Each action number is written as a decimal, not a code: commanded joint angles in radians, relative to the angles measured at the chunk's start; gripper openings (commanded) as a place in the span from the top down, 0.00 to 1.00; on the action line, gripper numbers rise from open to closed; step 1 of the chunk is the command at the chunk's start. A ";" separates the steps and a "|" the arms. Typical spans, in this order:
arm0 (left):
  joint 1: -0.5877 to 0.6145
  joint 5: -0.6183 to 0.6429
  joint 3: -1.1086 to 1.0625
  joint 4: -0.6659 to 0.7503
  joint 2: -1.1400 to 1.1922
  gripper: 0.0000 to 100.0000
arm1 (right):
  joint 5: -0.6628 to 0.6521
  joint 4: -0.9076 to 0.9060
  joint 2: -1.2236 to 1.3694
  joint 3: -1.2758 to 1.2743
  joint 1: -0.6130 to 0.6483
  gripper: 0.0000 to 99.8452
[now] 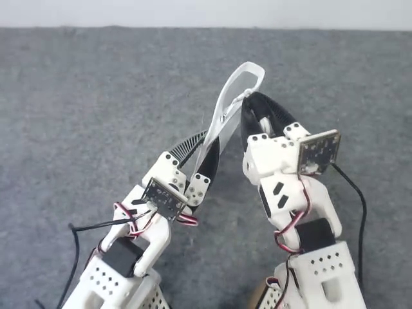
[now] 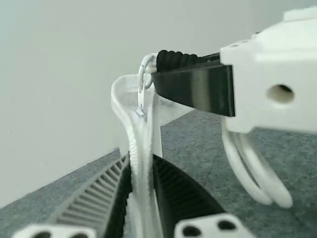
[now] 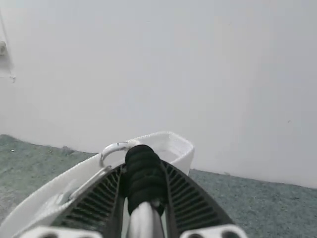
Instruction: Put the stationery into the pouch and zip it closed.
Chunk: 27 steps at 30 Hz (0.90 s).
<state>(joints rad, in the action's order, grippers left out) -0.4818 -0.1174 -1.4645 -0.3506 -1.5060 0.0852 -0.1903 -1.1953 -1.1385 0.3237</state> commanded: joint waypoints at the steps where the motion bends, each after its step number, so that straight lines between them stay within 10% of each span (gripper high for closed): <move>1: 0.009 -0.003 0.018 -0.020 -0.014 0.99 | 0.015 0.041 0.027 0.112 -0.071 0.99; 27: 0.005 -0.005 0.031 -0.089 -0.014 0.99 | 0.011 -0.027 0.325 0.491 -0.070 0.99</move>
<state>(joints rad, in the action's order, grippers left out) -0.4757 -0.1174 -1.4461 -0.4028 -1.5167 0.0852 -0.2225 -0.8792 -0.8071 0.3176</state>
